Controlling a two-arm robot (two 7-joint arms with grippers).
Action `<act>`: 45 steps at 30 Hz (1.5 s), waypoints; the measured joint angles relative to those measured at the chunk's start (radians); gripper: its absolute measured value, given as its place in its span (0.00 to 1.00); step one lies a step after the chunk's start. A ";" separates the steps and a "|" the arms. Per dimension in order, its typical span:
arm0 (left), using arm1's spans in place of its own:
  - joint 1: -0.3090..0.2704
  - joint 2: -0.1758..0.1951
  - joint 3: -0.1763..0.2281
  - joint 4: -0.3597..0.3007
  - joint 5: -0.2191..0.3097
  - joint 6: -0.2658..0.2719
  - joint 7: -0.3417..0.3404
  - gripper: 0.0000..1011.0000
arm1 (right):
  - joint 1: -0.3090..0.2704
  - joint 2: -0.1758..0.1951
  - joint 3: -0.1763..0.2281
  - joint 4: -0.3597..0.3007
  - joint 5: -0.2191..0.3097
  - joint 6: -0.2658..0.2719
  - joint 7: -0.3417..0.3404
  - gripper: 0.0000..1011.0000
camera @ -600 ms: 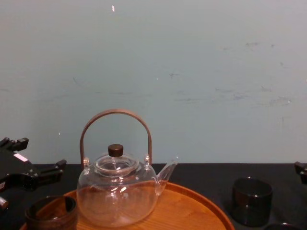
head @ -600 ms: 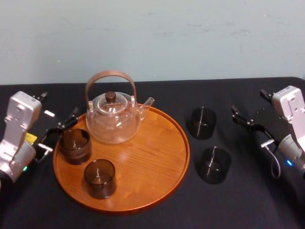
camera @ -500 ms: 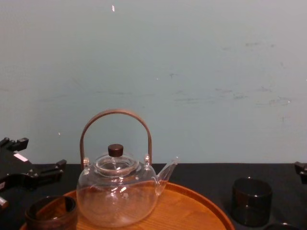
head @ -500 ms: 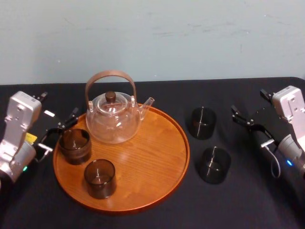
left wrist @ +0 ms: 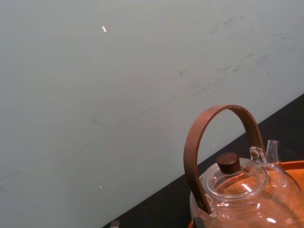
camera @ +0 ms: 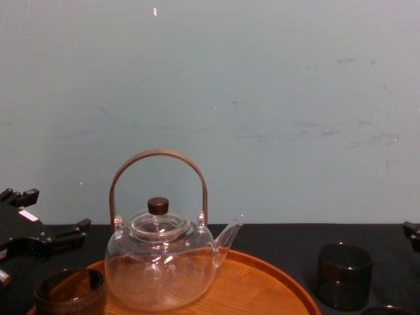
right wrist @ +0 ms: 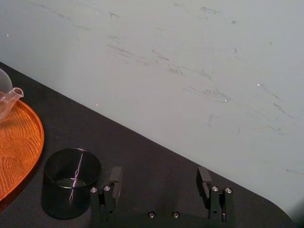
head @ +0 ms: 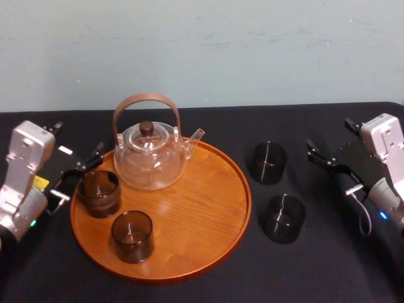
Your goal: Pick up the glass from the table and place it on the tray.
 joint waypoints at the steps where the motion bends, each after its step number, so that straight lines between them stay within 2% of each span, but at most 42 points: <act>1: 0.000 0.000 0.000 0.000 0.000 0.000 0.000 0.99 | 0.000 0.000 0.000 0.000 0.000 0.000 0.000 0.99; 30: 0.000 0.000 0.000 0.000 0.000 0.000 0.000 0.99 | -0.001 0.000 0.001 -0.001 0.000 0.000 0.001 0.99; 35: 0.000 0.000 0.000 0.000 0.000 0.000 0.000 0.99 | -0.030 0.005 0.023 -0.023 0.014 0.004 0.021 0.99; 45: 0.000 0.000 0.000 0.000 0.000 0.000 0.000 0.99 | -0.136 0.047 0.087 -0.131 0.069 0.042 0.060 0.99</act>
